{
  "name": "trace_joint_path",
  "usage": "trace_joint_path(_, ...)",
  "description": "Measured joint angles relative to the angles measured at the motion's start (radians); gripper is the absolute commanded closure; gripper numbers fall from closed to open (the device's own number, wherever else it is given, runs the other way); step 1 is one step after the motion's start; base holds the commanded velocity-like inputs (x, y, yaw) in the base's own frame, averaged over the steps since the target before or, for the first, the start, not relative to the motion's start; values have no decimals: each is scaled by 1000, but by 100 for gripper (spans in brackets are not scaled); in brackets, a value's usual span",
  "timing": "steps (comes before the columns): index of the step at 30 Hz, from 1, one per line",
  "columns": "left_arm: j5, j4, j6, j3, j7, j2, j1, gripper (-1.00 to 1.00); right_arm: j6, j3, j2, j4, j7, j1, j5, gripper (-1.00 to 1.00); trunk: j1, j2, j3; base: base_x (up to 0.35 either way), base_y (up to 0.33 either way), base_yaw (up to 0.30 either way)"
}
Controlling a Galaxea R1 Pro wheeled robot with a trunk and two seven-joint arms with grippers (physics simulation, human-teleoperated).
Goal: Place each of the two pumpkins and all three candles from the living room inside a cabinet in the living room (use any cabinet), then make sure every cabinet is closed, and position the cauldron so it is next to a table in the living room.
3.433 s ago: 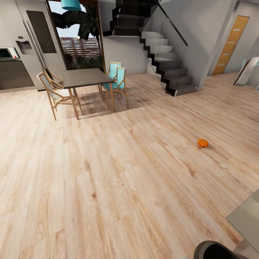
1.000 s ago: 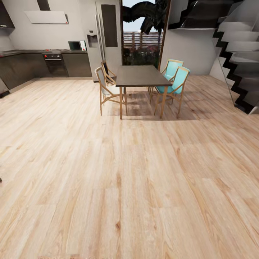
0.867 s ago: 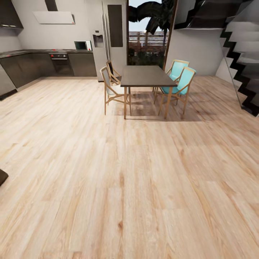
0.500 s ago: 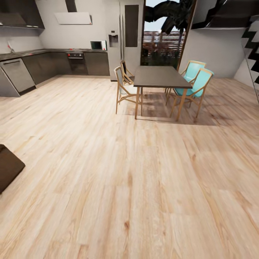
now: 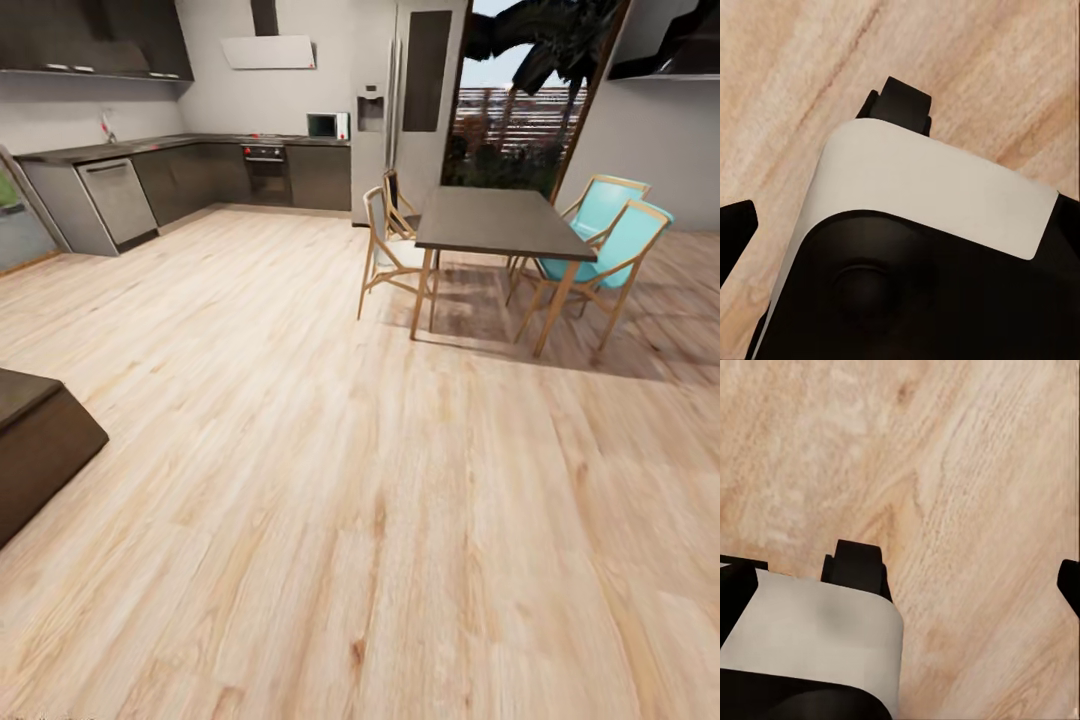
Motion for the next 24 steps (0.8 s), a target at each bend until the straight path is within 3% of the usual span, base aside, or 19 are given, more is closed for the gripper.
trace_joint_path(6, 0, 0, 0, 0, 0, 0, 0, -100, 0, 0, 0, 0, 0, 0, 0, -100, 0, 0, 0, 154, -169, 287)
trace_joint_path(24, 1, 0, -1, 0, 0, 0, 0, -100, 0, 0, 0, 0, 0, 0, 0, -100, 0, 0, 0, 5, -9, 288)
